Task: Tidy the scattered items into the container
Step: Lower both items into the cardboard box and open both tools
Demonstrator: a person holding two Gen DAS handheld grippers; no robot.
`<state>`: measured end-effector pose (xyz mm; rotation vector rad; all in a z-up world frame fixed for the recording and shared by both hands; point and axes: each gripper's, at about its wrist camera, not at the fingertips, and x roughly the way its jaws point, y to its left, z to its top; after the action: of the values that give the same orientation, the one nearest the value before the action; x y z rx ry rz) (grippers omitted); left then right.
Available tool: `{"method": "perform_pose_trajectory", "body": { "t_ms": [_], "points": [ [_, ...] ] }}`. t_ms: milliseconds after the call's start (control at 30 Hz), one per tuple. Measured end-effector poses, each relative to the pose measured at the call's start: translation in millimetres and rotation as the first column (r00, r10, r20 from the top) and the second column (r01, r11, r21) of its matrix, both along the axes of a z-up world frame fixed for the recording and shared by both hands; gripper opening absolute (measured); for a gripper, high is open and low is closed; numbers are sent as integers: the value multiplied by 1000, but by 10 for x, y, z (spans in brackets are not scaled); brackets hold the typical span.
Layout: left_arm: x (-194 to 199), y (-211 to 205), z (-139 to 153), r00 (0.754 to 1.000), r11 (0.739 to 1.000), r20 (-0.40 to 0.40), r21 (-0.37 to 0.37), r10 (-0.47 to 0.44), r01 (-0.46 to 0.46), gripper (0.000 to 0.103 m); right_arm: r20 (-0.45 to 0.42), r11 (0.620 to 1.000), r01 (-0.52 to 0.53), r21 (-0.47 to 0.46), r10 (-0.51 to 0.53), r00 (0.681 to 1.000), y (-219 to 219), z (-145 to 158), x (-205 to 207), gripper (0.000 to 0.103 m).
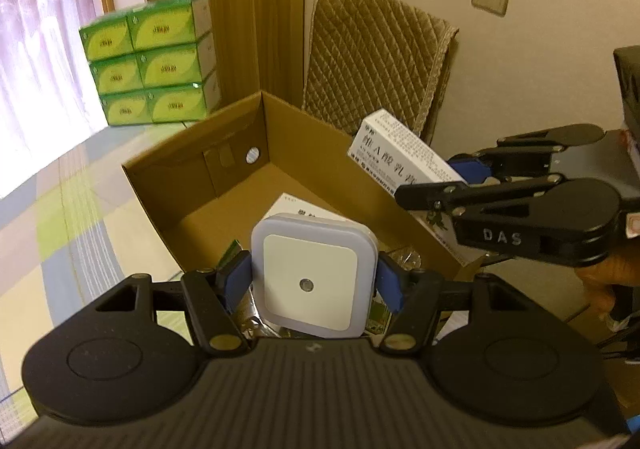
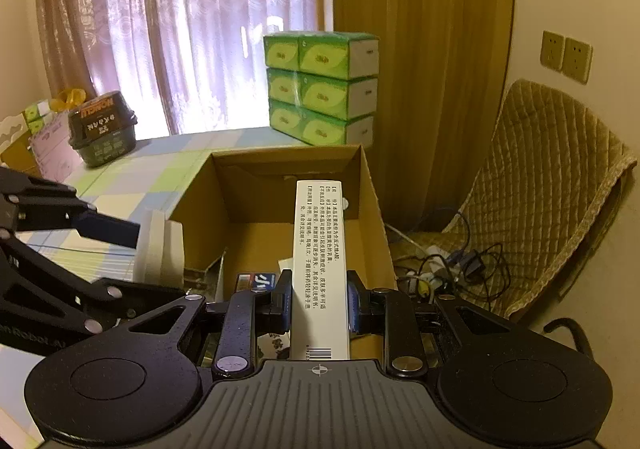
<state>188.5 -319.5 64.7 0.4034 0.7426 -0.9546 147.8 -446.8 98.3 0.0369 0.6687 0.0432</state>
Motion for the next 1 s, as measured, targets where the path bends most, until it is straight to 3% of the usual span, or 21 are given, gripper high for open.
{"method": "perform_pose_trajectory", "body": {
  "t_ms": [167,233,1000],
  "points": [
    [59,-47,-133,1000,999,-11,22,25,-25,62,-10,1000,5,8,-5,1000,-60,-49,48,28],
    [57,-35,-137,1000,1000,-3,16,27,-27,71,-11,1000,5,8,-5,1000,-63,-53,59,28],
    [-42,429,-218,997,997,-12,19,71,-71,77,-9,997,-73,37,74,997,189,-97,185,29]
  ]
}}
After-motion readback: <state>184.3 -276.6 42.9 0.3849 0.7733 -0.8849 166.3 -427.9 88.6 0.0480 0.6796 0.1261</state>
